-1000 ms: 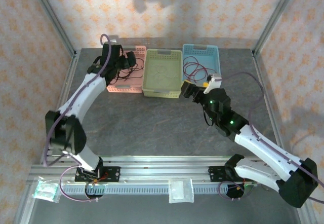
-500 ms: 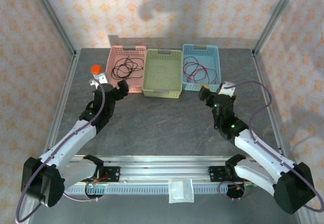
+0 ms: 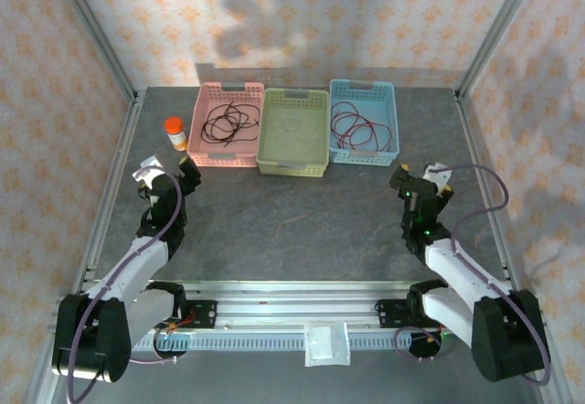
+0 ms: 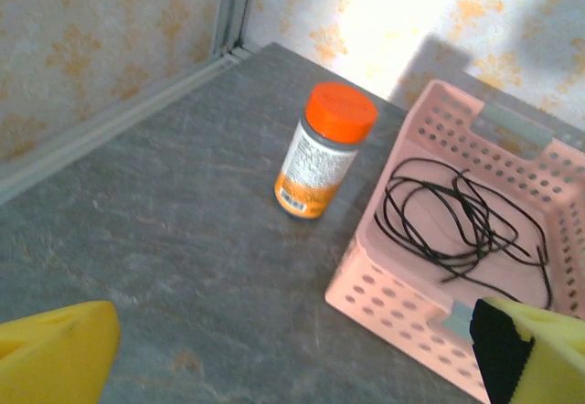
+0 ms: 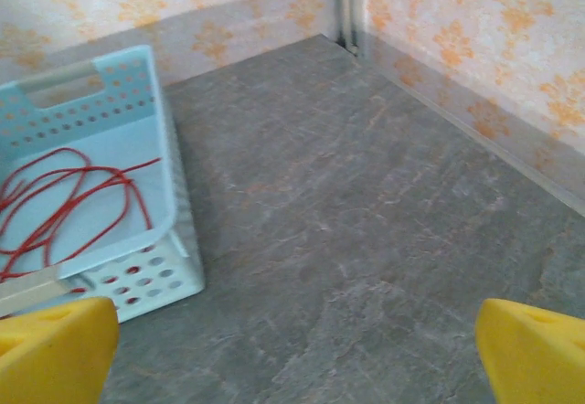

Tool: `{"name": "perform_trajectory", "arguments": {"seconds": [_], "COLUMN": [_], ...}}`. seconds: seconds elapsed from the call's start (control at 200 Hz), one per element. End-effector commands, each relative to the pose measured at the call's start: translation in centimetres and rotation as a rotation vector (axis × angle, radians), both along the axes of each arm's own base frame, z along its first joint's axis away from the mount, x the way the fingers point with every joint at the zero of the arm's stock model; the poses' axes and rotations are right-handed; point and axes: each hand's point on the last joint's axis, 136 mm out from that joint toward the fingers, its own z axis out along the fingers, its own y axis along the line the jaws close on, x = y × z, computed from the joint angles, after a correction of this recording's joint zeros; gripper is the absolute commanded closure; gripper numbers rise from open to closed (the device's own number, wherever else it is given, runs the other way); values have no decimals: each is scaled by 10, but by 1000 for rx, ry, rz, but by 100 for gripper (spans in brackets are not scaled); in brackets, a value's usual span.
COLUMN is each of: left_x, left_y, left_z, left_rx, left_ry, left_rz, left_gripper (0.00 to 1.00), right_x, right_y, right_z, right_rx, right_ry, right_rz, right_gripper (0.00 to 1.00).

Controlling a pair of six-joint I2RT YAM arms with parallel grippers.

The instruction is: Untangle the cables

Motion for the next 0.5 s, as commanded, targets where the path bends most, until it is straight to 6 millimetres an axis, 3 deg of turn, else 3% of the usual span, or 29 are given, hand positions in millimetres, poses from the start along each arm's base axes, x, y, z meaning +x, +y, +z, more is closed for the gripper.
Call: {"name": "perform_trajectory", "arguments": {"seconds": [0.0,0.18,0.391,0.496], "left_x": [11,10,10,11], "left_y": [6,3,3,2], "left_z": [16,10,-10,-14], "left_rx": [105,198,246,266], "left_ry": [-36,-83,-63,-86], "left_rz": [3,-38,-49,-59], "left_gripper": [1,1,1,1], "right_x": [7,17,28,35], "right_y": [-11,-18,-12,-13], "right_z": [2,-9,-23,-21], "right_rx": [-3,-33,-42,-65], "right_ry": [-44,-38,-39,-50], "right_rz": [-44,-64,-21,-17], "right_gripper": [0,0,0,0]}}
